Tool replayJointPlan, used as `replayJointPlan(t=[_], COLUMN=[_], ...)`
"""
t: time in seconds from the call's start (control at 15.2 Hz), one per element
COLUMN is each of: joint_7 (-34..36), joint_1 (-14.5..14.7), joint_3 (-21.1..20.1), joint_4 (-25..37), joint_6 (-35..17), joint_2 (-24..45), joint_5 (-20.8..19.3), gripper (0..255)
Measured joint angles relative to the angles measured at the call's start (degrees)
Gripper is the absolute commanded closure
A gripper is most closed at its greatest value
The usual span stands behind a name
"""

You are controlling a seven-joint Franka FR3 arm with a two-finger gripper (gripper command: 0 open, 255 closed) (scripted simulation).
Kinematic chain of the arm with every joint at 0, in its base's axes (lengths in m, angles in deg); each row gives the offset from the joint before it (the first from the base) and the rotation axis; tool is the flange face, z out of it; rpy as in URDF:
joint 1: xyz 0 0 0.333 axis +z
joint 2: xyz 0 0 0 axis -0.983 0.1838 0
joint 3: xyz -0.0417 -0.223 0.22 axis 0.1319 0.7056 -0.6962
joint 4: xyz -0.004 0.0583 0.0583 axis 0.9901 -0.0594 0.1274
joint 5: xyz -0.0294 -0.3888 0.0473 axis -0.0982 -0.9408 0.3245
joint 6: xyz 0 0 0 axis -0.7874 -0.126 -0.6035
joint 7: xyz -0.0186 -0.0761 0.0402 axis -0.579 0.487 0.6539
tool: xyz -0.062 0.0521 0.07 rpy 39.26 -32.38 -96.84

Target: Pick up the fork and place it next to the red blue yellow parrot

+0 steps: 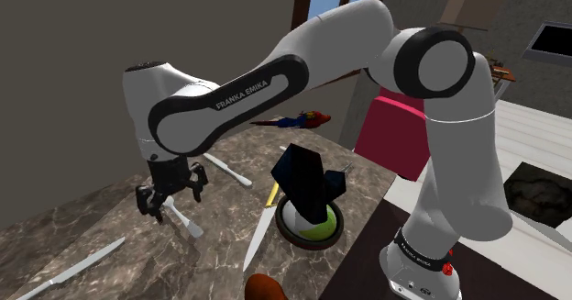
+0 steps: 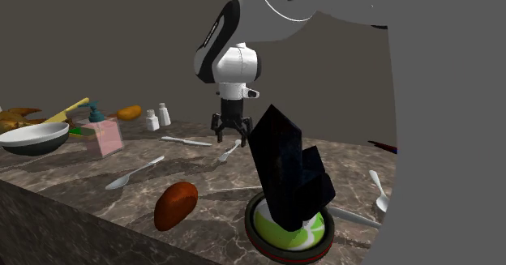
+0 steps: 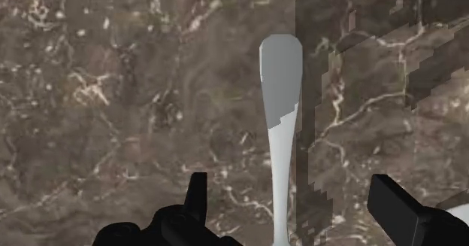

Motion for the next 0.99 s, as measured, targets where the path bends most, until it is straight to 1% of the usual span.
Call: replayJointPlan(t=[0.2,0.59,0.66,0.99], joint_7=[0.16,0.2,0.2,0.19], joint_1=[0.08,0.12,0.12,0.12], joint_3=[0.15,0.19,0.19,0.19], joint_4=[-1.54,-1.66,-1.66,-1.65], joint_6=[-2.2,-2.57,-2.57,-2.58], joint_2=[0.7,0.94,0.94,0.94], joint_5=[-0.27,-0.35,-0.35,-0.35], gripper=[0,0,255,255])
